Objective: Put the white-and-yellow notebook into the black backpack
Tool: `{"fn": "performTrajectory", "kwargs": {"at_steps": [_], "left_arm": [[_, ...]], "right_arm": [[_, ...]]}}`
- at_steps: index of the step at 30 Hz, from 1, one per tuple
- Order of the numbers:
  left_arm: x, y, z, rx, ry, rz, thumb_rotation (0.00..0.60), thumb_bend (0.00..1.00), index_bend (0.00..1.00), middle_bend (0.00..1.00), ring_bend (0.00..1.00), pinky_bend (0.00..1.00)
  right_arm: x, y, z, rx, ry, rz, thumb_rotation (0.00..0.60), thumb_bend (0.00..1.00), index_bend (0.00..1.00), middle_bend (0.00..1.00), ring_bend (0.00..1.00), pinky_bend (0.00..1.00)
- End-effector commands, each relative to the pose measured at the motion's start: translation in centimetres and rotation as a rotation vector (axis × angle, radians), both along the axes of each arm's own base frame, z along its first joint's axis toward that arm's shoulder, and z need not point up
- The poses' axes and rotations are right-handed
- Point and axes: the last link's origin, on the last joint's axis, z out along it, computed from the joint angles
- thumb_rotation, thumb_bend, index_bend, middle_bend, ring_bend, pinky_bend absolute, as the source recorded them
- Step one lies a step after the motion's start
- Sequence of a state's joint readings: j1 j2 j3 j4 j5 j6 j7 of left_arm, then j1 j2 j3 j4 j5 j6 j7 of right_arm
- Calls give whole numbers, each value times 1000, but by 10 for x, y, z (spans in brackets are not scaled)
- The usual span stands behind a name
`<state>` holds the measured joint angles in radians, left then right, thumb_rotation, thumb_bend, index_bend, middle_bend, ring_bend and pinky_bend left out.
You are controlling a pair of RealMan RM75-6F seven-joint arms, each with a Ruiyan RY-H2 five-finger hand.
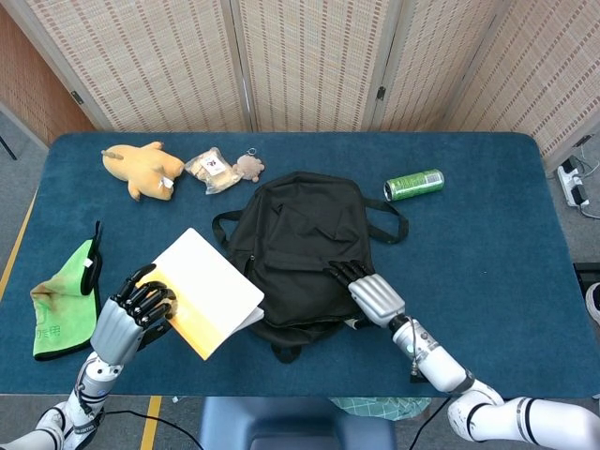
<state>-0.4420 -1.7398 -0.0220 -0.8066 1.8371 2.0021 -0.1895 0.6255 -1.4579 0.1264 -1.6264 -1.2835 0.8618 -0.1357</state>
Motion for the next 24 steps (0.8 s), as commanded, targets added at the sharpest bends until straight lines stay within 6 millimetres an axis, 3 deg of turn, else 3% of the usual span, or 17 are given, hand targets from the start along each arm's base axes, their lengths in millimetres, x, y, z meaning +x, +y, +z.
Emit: {"fn": "performTrajectory", "kwargs": {"at_steps": [1, 8, 10, 16, 20, 24], "left_arm": [[0, 1, 0, 0, -2, 3, 600, 601, 709, 570, 471, 265], [1, 3, -2, -12, 2, -3, 600, 600, 709, 569, 471, 265], [1, 3, -2, -20, 2, -5, 600, 601, 709, 569, 471, 265], [5, 1, -3, -41, -19, -41, 600, 602, 709, 571, 474, 267], [7, 1, -3, -51, -26, -57, 600, 602, 709, 582, 484, 278], [14, 1, -4, -71, -42, -112, 600, 614, 711, 611, 512, 330]], "right_arm": [[4, -1, -3, 7, 2, 8, 600, 455, 177, 86, 0, 0], [22, -5, -17, 8, 6, 52, 600, 602, 531, 181, 9, 32], [26, -7, -19, 5, 3, 49, 600, 634, 584, 213, 24, 50], [38, -19, -22, -31, -18, 27, 600, 711, 675, 272, 74, 112], [42, -24, -22, -50, -32, 9, 600, 757, 690, 283, 99, 147], [56, -41, -20, -99, -123, -77, 600, 803, 696, 292, 118, 182]]}}
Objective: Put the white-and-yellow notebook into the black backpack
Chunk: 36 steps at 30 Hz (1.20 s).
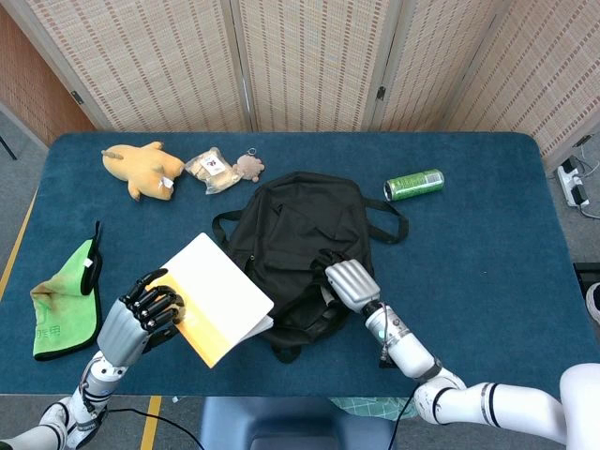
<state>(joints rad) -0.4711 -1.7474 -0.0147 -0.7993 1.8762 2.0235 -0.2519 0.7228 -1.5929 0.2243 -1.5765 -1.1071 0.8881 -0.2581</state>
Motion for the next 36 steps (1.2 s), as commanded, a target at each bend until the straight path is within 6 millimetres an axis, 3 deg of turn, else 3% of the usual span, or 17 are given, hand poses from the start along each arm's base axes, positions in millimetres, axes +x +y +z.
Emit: {"fn": "performTrajectory", "kwargs": {"at_steps": [1, 6, 20, 36], "left_arm": [[5, 0, -2, -12, -6, -31, 600, 615, 713, 618, 520, 347], [12, 0, -7, -29, 0, -76, 600, 619, 717, 650, 559, 407], [43, 5, -24, -72, 4, -201, 600, 619, 719, 662, 564, 416], [66, 26, -60, -113, 61, -211, 600, 621, 726, 676, 577, 429]], "right_arm": [[12, -14, 1, -38, -76, -68, 600, 812, 695, 293, 121, 187], [27, -26, 7, -72, -164, -129, 600, 830, 691, 294, 125, 191], [62, -45, 19, -117, -354, -205, 600, 846, 686, 295, 124, 191], [79, -42, 39, -100, -520, -197, 600, 852, 670, 294, 124, 191]]}}
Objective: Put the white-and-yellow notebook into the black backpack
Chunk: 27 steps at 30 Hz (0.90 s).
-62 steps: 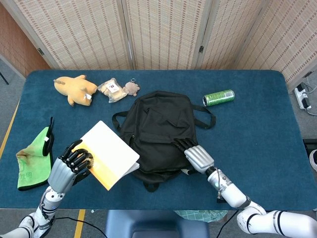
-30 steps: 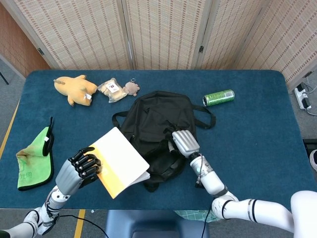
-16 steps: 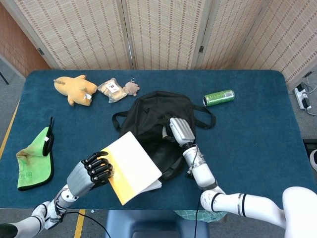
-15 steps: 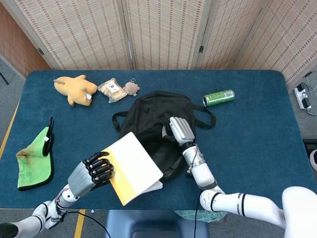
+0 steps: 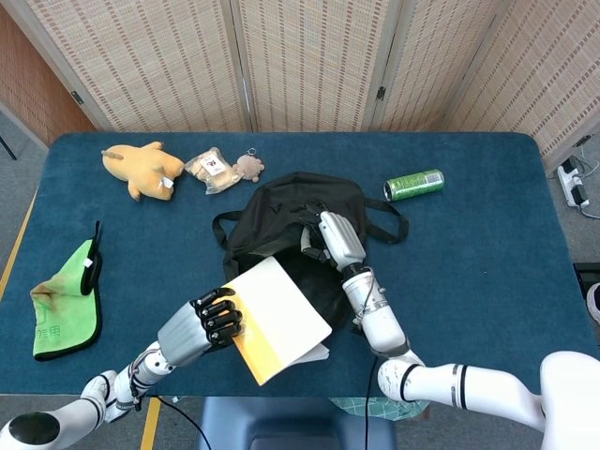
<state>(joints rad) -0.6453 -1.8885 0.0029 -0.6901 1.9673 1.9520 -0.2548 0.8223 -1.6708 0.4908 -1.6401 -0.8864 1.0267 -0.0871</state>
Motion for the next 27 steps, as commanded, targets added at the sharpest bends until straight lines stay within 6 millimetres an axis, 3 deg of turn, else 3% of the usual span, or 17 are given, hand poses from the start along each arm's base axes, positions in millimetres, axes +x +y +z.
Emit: {"fn": "performTrajectory", "kwargs": {"at_steps": [1, 15, 27], "left_arm": [[7, 9, -8, 1, 2, 9, 600, 620, 725, 675, 578, 429], [28, 34, -36, 21, 62, 61, 600, 618, 720, 681, 582, 428], [13, 61, -58, 75, 217, 249, 600, 617, 724, 682, 583, 432]], "right_arm": [[2, 2, 2, 3, -22, 5, 600, 852, 668, 294, 124, 191], [13, 6, 12, 19, -106, 19, 600, 852, 659, 294, 124, 191], [16, 17, 13, 56, -121, 39, 600, 852, 658, 294, 125, 191]]}}
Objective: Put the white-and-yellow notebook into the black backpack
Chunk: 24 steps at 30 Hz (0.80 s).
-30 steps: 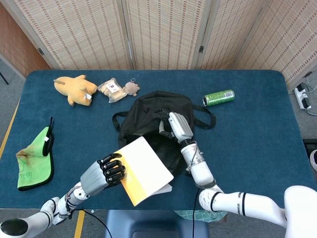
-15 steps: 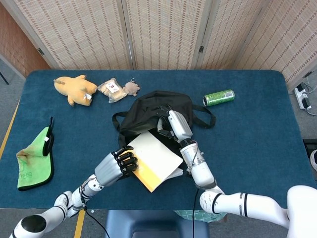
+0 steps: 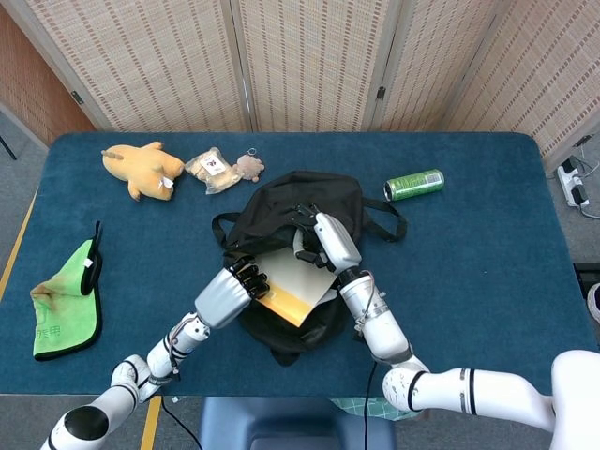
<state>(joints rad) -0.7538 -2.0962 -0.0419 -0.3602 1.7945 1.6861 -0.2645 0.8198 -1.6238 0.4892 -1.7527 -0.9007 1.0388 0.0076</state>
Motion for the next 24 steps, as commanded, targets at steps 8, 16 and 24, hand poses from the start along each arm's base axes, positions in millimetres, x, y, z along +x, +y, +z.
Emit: {"fn": "performTrajectory", "kwargs": {"at_steps": [8, 16, 24], "left_arm": [[-9, 15, -17, 65, 124, 139, 600, 619, 721, 680, 583, 435], [-3, 12, -30, 109, 177, 173, 600, 618, 720, 684, 586, 442], [19, 3, -48, 91, 216, 91, 600, 619, 718, 685, 587, 442]], "right_arm": [[0, 9, 0, 19, 5, 11, 600, 853, 651, 293, 125, 191], [1, 12, -1, 13, 9, 12, 600, 853, 646, 292, 125, 191], [5, 12, -6, 11, -4, 9, 600, 852, 621, 286, 123, 191]]}}
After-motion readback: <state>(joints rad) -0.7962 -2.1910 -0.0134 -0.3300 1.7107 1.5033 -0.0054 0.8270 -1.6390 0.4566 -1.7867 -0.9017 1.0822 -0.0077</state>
